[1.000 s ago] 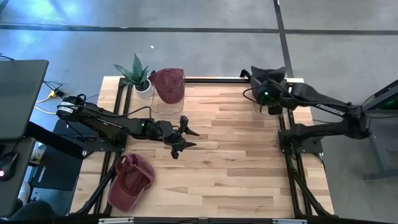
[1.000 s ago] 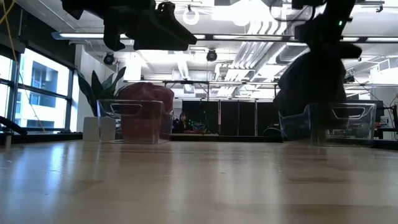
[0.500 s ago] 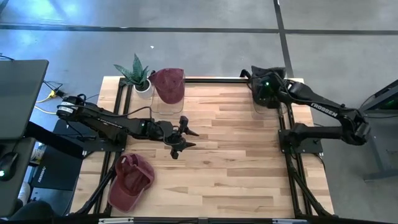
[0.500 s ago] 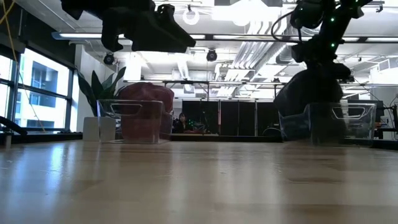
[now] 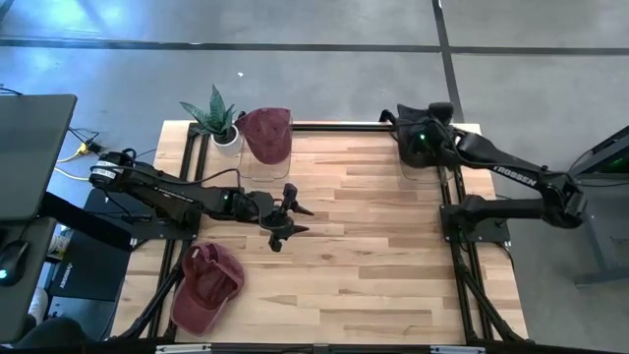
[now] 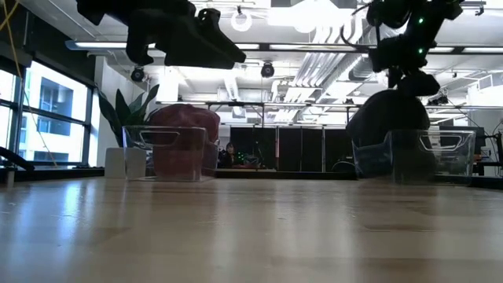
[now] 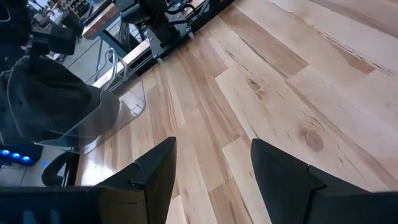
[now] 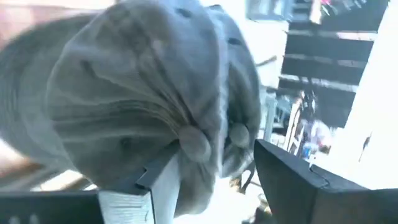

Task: Pick & Place hat
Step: Put the black cap into the right transparent bin, then put the red cap into the left transparent bin

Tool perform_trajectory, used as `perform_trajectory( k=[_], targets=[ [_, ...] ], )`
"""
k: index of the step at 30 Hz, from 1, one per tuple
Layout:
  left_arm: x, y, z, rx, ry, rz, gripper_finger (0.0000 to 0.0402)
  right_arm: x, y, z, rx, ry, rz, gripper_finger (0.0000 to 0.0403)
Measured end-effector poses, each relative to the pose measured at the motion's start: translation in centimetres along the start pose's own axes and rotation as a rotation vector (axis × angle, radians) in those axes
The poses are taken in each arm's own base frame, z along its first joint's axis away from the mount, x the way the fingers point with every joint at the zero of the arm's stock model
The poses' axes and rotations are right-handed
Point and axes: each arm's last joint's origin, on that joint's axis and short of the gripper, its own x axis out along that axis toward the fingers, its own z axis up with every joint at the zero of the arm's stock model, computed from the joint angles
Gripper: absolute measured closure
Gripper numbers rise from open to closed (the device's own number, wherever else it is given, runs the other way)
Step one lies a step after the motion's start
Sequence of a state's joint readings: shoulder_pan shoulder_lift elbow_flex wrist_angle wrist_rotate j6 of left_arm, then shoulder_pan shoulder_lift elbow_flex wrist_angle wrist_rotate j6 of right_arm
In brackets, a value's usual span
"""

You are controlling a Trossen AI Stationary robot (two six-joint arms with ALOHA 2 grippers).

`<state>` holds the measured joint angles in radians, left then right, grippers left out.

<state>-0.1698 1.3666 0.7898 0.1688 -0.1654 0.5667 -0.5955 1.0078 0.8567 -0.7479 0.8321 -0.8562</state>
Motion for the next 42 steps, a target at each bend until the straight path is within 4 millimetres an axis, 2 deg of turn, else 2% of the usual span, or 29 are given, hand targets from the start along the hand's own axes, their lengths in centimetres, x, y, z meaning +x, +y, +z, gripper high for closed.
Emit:
perform_trajectory(
  k=[4,7,11,15,19,24,28,35,42],
  targets=[
    [0.0,0.1,0.0,-0.047,0.018,0.029,0.0204,-2.2,0.0,0.2,0.199,-0.050,0.017,0.0208],
    [-0.1,0.0,-0.2,-0.101,0.048,0.035,0.0204,-3.7,-0.2,0.7,0.365,-0.150,0.117,0.0207],
    [-1.4,0.6,0.2,-0.201,0.140,0.002,0.0204,-5.9,-0.2,1.9,0.540,-0.313,0.250,0.0207],
    [-3.1,1.6,1.6,-0.379,0.329,-0.045,0.0204,-8.2,0.6,4.0,0.664,-0.571,0.441,0.0208],
    [-5.4,1.4,2.9,-0.591,0.541,-0.092,0.0204,-10.6,2.5,6.9,0.638,-0.967,0.594,0.0207],
    [-7.6,-1.9,3.3,-0.840,0.751,-0.155,0.0204,-12.2,5.7,9.3,0.569,-1.403,0.580,0.0209],
    [-9.2,-5.8,5.1,-1.017,0.780,-0.160,0.0205,-11.5,8.3,10.1,0.568,-1.557,0.545,0.0210],
    [-8.3,-12.6,7.4,-1.287,0.679,-0.091,0.0204,-10.4,10.6,10.8,0.551,-1.634,0.566,0.0210],
    [-6.0,-15.5,6.0,-1.376,0.888,-0.071,0.0196,-10.2,11.6,11.0,0.453,-1.624,0.654,0.0210]
  ],
)
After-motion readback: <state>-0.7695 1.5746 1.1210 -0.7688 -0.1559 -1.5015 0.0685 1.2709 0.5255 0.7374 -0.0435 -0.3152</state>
